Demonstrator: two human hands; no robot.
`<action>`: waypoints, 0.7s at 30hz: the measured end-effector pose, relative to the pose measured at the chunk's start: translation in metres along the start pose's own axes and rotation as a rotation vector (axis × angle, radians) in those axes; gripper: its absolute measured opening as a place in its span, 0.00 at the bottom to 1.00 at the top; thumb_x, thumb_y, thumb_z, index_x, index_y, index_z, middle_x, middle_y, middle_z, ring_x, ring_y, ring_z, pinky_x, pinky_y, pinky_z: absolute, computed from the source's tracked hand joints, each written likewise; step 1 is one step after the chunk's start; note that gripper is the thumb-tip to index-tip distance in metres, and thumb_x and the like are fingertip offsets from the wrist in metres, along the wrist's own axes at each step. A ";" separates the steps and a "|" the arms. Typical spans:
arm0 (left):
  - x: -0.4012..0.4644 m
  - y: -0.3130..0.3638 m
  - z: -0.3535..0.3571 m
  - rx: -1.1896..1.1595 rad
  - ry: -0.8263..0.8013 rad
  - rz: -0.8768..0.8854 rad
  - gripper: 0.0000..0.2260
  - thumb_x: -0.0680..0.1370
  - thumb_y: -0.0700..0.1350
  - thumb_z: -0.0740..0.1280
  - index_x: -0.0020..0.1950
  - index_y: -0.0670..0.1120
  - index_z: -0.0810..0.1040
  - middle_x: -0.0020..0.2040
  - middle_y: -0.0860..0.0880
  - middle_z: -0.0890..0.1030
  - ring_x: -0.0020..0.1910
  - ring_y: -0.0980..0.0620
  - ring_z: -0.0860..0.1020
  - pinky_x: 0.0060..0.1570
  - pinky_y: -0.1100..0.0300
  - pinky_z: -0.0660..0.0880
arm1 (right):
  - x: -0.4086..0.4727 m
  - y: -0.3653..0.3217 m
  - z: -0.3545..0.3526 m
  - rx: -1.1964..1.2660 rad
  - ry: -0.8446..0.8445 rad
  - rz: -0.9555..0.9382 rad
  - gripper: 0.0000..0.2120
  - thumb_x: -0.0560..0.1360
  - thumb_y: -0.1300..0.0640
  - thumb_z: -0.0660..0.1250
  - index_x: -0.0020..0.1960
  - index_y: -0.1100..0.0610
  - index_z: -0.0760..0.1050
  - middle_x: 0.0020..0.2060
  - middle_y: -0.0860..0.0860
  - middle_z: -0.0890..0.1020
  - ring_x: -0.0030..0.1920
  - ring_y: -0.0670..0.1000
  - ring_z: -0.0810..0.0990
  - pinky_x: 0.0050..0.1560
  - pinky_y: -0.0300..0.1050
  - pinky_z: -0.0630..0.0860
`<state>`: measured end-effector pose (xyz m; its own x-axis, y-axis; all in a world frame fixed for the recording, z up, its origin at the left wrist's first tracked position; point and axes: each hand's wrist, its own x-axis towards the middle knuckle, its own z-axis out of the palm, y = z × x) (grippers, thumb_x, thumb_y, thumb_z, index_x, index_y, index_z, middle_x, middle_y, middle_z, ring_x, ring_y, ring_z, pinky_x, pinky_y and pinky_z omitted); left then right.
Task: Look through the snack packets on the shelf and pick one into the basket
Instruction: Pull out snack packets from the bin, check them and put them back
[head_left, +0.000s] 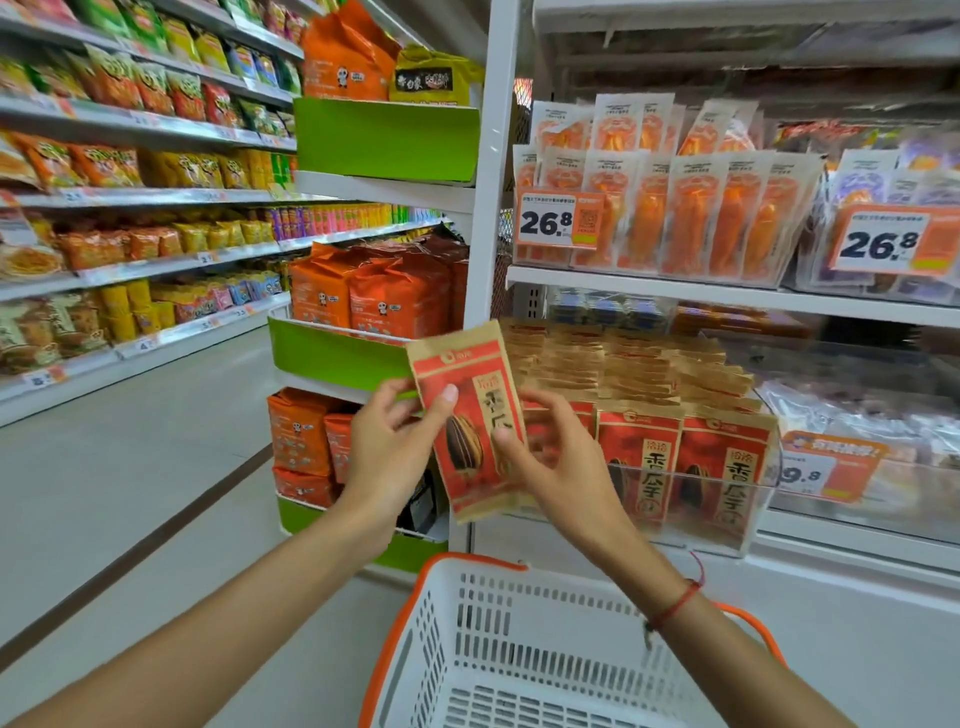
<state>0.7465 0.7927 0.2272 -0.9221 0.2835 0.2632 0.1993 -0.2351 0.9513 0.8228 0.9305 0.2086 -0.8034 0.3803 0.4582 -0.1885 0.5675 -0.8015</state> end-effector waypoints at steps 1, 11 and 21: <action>-0.007 -0.004 -0.005 0.011 -0.016 -0.052 0.08 0.76 0.46 0.70 0.55 0.49 0.76 0.49 0.51 0.85 0.44 0.59 0.84 0.43 0.62 0.80 | -0.006 0.003 -0.001 0.054 -0.049 0.073 0.18 0.76 0.50 0.69 0.63 0.48 0.70 0.54 0.44 0.80 0.52 0.41 0.80 0.51 0.42 0.81; -0.039 -0.027 -0.045 0.310 -0.325 -0.329 0.14 0.81 0.51 0.62 0.66 0.53 0.72 0.59 0.50 0.80 0.55 0.56 0.80 0.48 0.60 0.78 | -0.030 0.009 0.006 0.310 -0.228 0.468 0.12 0.75 0.55 0.71 0.57 0.54 0.76 0.45 0.52 0.81 0.43 0.45 0.83 0.46 0.44 0.81; -0.015 -0.041 -0.019 0.285 -0.318 -0.161 0.13 0.79 0.44 0.67 0.63 0.49 0.76 0.49 0.51 0.81 0.38 0.64 0.82 0.33 0.69 0.77 | -0.008 0.026 0.017 -0.044 -0.011 0.377 0.21 0.71 0.37 0.68 0.52 0.53 0.76 0.46 0.46 0.82 0.47 0.46 0.82 0.52 0.48 0.80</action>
<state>0.7462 0.7809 0.1810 -0.8102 0.5772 0.1020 0.1858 0.0878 0.9787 0.8151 0.9300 0.1775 -0.8178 0.5607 0.1297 0.1460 0.4201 -0.8957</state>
